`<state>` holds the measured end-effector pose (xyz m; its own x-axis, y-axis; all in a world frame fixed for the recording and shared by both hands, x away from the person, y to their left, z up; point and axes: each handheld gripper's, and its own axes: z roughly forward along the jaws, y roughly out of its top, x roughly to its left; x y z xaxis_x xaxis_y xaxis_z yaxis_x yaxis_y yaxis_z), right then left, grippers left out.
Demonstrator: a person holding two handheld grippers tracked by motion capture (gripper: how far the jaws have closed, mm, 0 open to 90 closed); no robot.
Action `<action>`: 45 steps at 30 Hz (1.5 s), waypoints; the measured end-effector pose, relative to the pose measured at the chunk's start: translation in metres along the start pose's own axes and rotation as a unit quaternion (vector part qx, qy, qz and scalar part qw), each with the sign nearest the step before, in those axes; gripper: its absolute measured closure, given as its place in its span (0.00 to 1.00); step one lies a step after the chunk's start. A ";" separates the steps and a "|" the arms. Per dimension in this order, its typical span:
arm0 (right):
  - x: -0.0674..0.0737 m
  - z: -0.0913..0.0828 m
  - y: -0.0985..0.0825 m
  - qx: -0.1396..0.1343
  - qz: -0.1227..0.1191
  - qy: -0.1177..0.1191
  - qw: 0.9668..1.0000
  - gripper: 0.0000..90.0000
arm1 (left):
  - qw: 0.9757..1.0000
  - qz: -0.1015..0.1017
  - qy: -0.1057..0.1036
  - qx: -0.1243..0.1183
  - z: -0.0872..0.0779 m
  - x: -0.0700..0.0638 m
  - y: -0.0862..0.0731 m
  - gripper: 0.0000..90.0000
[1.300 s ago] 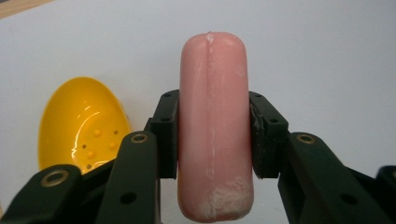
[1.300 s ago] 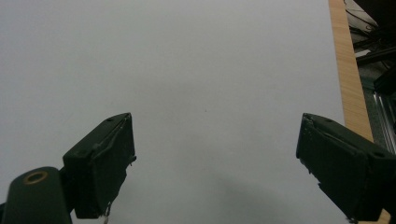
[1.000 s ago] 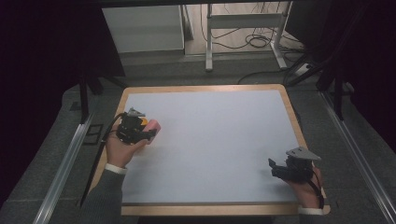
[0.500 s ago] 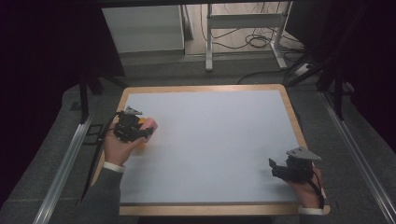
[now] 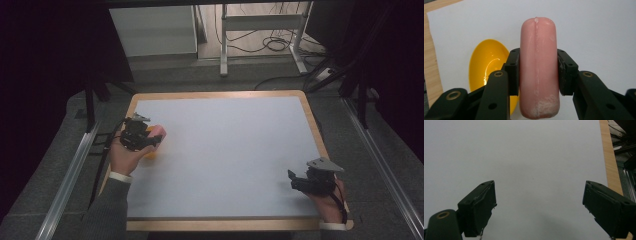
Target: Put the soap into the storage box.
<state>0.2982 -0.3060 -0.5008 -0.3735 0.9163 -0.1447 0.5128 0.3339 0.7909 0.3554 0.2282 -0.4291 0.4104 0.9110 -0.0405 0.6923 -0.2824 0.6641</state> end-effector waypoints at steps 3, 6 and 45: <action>0.000 0.000 0.000 0.000 0.000 0.000 1.000 0.13 | 1.000 -0.002 0.002 0.001 0.000 0.002 0.000 0.67; 0.000 0.000 0.000 0.000 0.000 0.000 1.000 0.13 | 1.000 -0.002 0.005 0.003 0.000 0.004 0.000 0.67; 0.000 0.002 -0.002 0.005 0.001 -0.001 1.000 0.13 | 0.998 -0.048 0.030 0.042 0.025 0.046 -0.010 0.67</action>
<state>0.2991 -0.3065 -0.5035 -0.3704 0.9177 -0.1436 0.5214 0.3333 0.7855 0.3824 0.2657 -0.4562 0.3059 0.9505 -0.0549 0.7754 -0.2152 0.5937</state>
